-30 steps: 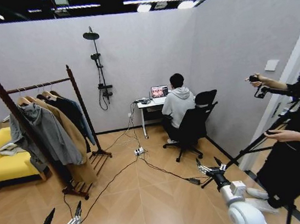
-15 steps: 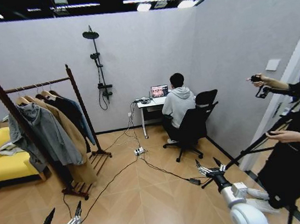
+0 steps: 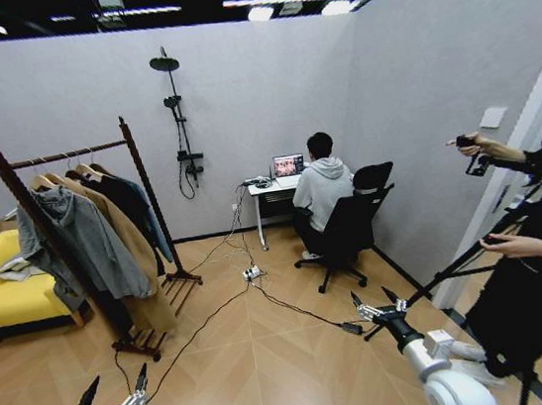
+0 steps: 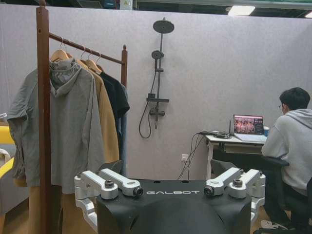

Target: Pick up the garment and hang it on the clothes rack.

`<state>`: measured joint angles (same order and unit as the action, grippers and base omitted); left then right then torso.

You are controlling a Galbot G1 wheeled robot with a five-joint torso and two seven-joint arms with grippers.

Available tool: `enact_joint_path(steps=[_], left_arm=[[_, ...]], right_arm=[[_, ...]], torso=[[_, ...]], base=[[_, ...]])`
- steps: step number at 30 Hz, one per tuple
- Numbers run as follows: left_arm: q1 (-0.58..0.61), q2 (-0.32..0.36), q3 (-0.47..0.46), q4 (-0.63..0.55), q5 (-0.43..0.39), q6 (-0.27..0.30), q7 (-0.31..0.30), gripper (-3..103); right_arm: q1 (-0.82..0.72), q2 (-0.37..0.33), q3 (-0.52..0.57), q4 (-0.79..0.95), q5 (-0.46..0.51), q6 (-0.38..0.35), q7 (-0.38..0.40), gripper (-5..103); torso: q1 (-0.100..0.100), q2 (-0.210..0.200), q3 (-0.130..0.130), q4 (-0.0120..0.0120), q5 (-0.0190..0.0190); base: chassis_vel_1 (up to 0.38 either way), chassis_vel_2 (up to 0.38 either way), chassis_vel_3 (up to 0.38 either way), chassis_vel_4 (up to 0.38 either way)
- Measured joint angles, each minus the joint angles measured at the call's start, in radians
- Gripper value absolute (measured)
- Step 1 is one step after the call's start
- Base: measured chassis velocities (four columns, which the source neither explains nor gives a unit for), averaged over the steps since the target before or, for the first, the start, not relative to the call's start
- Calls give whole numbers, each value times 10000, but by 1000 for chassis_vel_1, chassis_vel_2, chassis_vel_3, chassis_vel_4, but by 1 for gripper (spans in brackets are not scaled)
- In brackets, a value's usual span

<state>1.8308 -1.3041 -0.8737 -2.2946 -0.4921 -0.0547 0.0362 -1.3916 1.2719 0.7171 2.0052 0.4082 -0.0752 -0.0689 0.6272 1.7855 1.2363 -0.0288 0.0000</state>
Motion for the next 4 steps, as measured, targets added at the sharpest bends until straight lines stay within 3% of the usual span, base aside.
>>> enact_joint_path(steps=[4], left_arm=[[0, -1, 0, 0, 0, 0, 0, 100]], right_arm=[[-139, -3, 42, 311, -65, 18, -116, 100]], torso=[[0, 0, 0, 0, 0]], base=[[0, 0, 0, 0]])
